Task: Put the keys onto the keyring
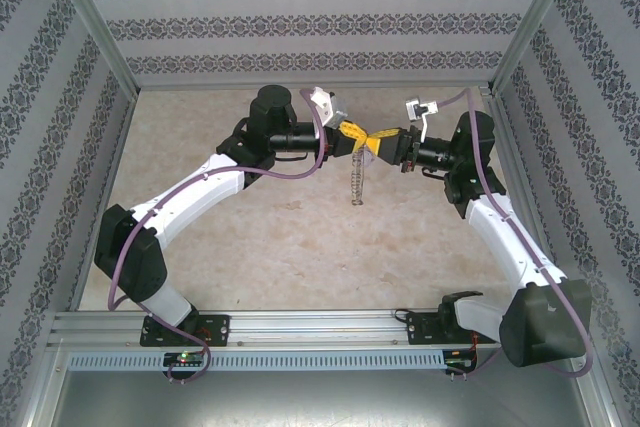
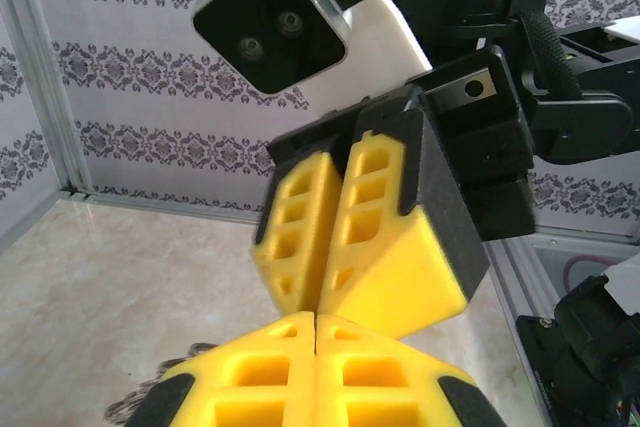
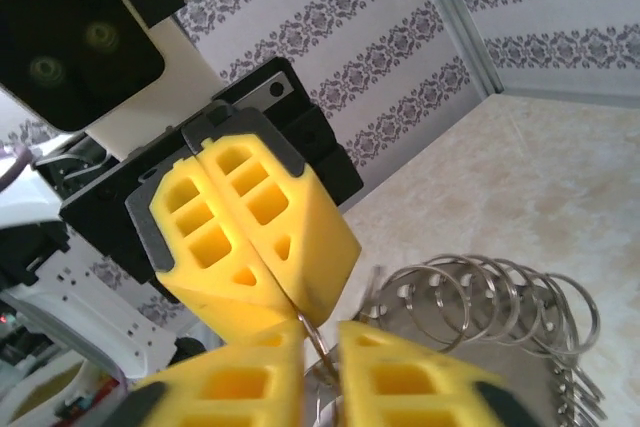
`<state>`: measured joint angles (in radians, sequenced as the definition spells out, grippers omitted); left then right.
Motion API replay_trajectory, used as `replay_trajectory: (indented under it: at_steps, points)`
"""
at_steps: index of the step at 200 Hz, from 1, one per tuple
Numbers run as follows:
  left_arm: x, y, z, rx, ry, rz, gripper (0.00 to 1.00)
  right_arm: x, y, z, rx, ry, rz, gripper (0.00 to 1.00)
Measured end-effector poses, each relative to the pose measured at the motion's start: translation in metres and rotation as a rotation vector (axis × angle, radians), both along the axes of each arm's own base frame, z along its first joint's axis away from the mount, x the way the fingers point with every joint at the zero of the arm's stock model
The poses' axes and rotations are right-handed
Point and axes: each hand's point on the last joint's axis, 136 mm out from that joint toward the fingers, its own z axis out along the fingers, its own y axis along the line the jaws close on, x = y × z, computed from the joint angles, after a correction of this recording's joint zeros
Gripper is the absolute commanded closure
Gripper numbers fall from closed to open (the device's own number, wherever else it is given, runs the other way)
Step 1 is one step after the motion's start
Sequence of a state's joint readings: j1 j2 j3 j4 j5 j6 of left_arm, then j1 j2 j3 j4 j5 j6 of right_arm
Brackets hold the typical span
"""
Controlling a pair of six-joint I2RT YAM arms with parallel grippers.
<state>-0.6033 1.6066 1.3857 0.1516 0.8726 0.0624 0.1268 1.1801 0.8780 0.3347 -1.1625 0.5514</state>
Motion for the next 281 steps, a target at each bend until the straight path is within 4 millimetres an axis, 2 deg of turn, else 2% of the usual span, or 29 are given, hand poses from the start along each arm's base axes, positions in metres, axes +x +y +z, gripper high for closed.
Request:
replay_trajectory:
  at_steps: [3,50,63,92,117,136,161,189,239,281]
  points:
    - [0.001,0.0,0.0,0.001,0.001,0.003,1.0,0.0,0.0,0.0,0.001,0.004,0.001,1.0]
    - [0.003,0.001,0.0,-0.001,0.018,0.015,1.0,0.0,0.0,0.0,0.0,-0.004,0.002,1.0]
    - [0.005,0.001,0.0,0.003,0.021,0.025,0.89,0.0,0.0,0.0,-0.004,0.001,-0.003,1.0]
    - [0.013,0.007,0.003,0.021,0.015,0.078,0.74,0.005,0.0,0.003,-0.038,0.01,-0.015,1.0]
    - [0.019,0.024,0.019,0.035,-0.014,0.136,0.61,0.012,0.006,0.01,-0.117,0.0,-0.029,1.0]
    - [0.02,0.039,0.031,0.054,-0.034,0.168,0.55,0.013,0.011,0.022,-0.176,-0.048,-0.022,1.0]
    - [0.021,0.054,0.041,0.098,-0.041,0.186,0.52,0.018,0.01,0.033,-0.249,-0.104,-0.029,1.0]
    - [0.015,0.065,0.038,0.159,-0.008,0.167,0.51,0.032,0.014,0.04,-0.354,-0.154,-0.012,1.0]
    - [0.003,0.076,0.032,0.225,0.053,0.104,0.5,0.035,0.037,0.029,-0.493,-0.194,0.093,1.0]
    - [0.008,0.082,0.018,0.24,0.119,0.067,0.5,0.042,0.042,0.031,-0.515,-0.213,0.133,1.0]
